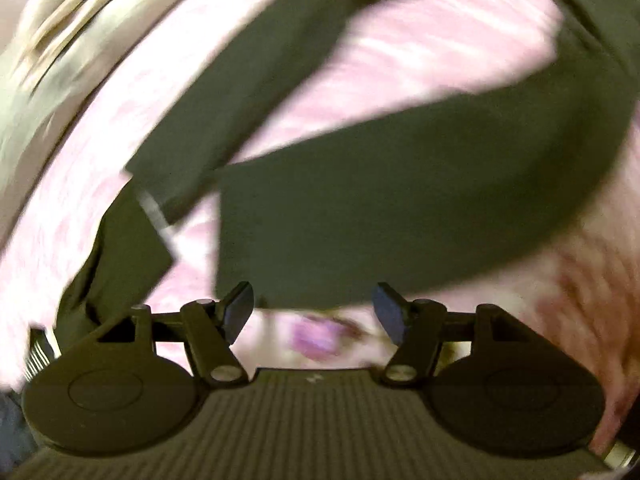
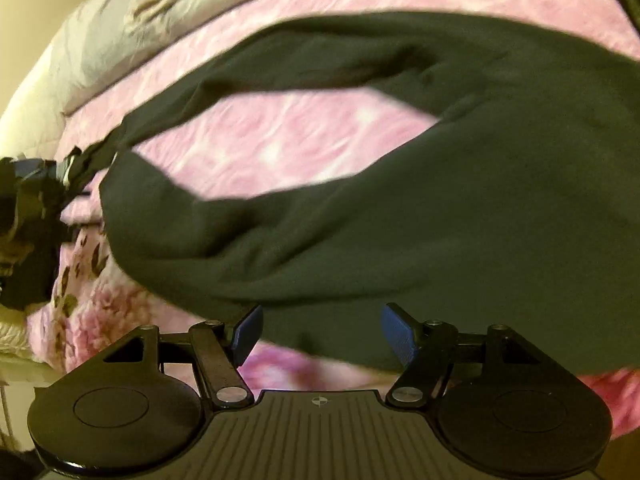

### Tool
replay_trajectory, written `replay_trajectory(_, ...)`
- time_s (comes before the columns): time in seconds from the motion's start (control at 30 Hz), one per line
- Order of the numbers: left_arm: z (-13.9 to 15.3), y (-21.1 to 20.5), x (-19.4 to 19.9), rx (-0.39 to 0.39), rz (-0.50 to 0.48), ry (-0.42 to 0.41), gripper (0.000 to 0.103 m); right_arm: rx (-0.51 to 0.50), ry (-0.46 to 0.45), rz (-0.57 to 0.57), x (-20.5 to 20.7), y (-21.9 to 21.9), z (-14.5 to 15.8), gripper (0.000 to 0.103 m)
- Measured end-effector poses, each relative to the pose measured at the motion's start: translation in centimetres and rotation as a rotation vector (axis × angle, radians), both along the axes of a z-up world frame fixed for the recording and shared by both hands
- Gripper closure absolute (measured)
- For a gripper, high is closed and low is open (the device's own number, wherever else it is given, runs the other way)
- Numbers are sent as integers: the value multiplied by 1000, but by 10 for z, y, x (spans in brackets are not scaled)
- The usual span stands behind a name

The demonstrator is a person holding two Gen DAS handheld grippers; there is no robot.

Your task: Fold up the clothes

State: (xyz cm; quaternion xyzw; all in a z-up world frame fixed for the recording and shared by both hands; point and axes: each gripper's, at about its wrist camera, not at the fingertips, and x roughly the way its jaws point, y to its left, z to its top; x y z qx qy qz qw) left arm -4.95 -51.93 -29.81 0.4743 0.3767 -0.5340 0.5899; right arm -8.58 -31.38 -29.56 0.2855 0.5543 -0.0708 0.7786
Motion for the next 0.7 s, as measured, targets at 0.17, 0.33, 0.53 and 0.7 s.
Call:
replay_trajectory(0.17,-17,-24,56,-20,185,169,55,-16,23,-9,9,25,2,32)
replay_trajectory(0.33,2,1,41,-40,202,205,96,-35,43,-19,16,46,6,20)
replay_trajectory(0.53,57,93,34,42,569,291,95,-31,42,-24,19,51,7,20)
replay_trajectory(0.7,59,127,5,124,662,306,91,13,57,-31,23,48,-5,20)
